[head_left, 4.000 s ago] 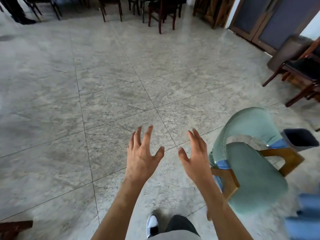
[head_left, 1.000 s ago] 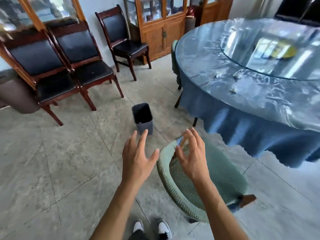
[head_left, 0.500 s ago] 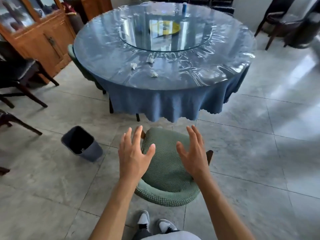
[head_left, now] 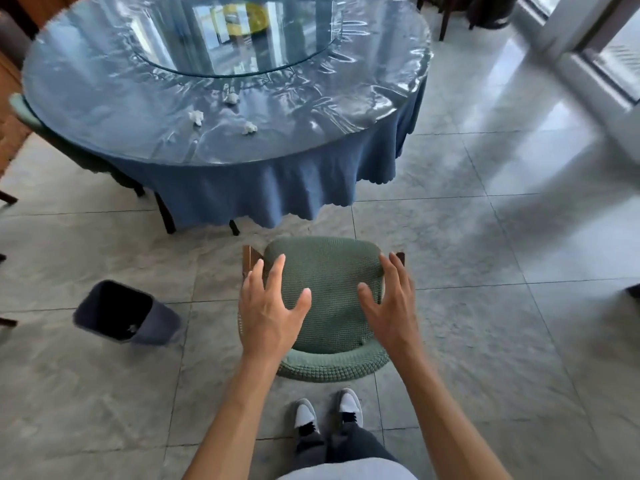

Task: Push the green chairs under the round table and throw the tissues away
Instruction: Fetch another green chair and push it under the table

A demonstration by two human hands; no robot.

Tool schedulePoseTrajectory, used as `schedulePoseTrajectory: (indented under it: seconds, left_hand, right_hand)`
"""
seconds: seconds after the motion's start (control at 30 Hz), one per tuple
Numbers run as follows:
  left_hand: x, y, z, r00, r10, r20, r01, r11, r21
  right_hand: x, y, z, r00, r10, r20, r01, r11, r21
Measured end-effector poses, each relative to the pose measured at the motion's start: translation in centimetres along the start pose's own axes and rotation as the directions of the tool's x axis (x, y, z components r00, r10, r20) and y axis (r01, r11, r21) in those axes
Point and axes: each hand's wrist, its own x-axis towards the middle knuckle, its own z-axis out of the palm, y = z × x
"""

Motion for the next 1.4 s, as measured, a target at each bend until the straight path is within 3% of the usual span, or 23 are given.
schedulePoseTrajectory:
  seconds: [0.17,0.3,0.43,0.5,0.57,0.67,0.73,0.8,1.0,1.4]
  left_hand:
    - [-1.0,-1.8,2.2,0.996,-0.034,0.082,0.035,0.999,-0.007]
    - [-2.3,-4.6,4.4,0.973,-0.184,0.136,0.196,0.978,-0.077]
    - [-3.6,-6.5,5.7,0.885,-0.414,0.215,0.447,0.884,-0.135]
    - [-4.2,-7.2,6.2,0.830,-0.501,0.244,0.543,0.827,-0.147]
    - [-4.7,-7.8,6.7,0.776,-0.574,0.260,0.623,0.762,-0.179]
    - [-5.4,-8.7,7.5,0.727,-0.635,0.262,0.686,0.695,-0.218]
    - [-5.5,-8.8,7.9,0.691,-0.668,0.277,0.723,0.649,-0.236]
    - [-5.4,-8.9,8.4,0.646,-0.703,0.298,0.763,0.586,-0.271]
    - [-5.6,-11.6,10.9,0.515,-0.749,0.417,0.843,0.354,-0.406]
    - [-5.0,-10.1,9.8,0.448,-0.778,0.440,0.851,0.221,-0.476]
  right_hand:
    - [-1.9,2.0,1.3,0.994,0.109,-0.018,-0.109,0.994,-0.006]
    - [-3.5,4.7,3.3,0.952,0.305,-0.005,-0.305,0.952,0.030]
    - [-5.3,7.1,5.2,0.892,0.452,0.009,-0.450,0.891,-0.063]
    - [-6.1,8.0,6.0,0.854,0.520,0.035,-0.519,0.854,-0.027]
    - [-6.8,8.6,6.8,0.786,0.612,0.090,-0.619,0.779,0.103]
    - [-7.4,9.6,8.0,0.636,0.741,0.217,-0.759,0.548,0.351]
    - [-7.7,10.2,8.9,0.533,0.797,0.285,-0.808,0.378,0.452]
    - [-7.8,10.4,9.6,0.490,0.809,0.326,-0.807,0.279,0.521]
    - [-7.7,10.1,10.9,0.463,0.818,0.341,-0.787,0.203,0.582]
    - [-8.0,10.8,11.5,0.517,0.822,0.238,-0.769,0.324,0.551]
